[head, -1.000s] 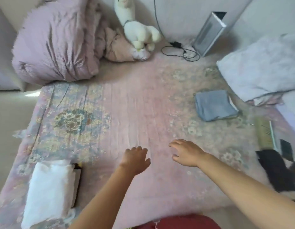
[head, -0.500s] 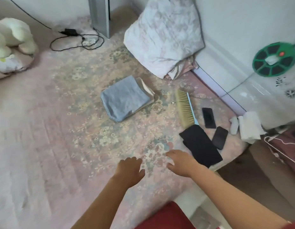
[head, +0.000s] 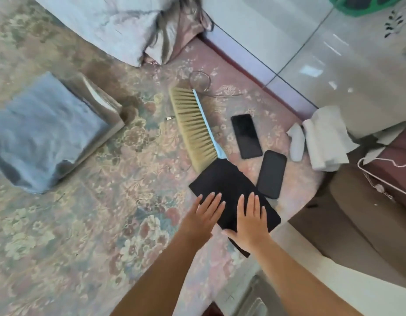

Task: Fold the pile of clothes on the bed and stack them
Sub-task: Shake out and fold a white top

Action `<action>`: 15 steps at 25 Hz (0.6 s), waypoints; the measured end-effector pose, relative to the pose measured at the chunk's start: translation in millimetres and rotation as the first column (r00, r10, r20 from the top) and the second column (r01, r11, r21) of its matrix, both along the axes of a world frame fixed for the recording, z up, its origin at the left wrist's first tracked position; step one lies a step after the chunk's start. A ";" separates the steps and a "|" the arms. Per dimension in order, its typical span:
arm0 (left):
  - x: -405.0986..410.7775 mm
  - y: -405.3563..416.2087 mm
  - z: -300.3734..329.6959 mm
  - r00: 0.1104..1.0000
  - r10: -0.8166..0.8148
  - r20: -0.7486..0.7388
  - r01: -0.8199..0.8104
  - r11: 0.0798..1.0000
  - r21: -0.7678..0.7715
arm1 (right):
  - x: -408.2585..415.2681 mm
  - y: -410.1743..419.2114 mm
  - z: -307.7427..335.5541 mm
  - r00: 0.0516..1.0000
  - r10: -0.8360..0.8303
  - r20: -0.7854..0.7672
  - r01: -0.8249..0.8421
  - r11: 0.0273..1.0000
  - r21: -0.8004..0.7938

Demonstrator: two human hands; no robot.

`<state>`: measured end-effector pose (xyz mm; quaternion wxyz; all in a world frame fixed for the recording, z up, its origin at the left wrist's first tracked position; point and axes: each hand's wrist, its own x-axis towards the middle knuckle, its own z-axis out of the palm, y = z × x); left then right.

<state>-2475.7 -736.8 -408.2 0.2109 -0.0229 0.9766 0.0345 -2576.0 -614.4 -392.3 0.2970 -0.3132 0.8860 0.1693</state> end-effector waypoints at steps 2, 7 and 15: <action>-27.6 -1.0 -38.2 0.996 -0.086 -0.033 0.086 0.996 -0.009 | 1.9 -0.4 -36.3 0.991 -0.127 0.035 0.128 0.991 -0.024; -63.2 -21.6 -78.4 0.960 -0.267 -0.085 0.262 0.963 -0.063 | -2.9 10.8 -76.4 0.983 -0.153 0.107 0.159 0.985 -0.060; -47.0 0.9 -41.6 0.974 -0.189 -0.128 0.192 0.981 0.008 | -3.5 23.1 -36.0 0.996 0.075 0.050 -0.068 0.989 -0.131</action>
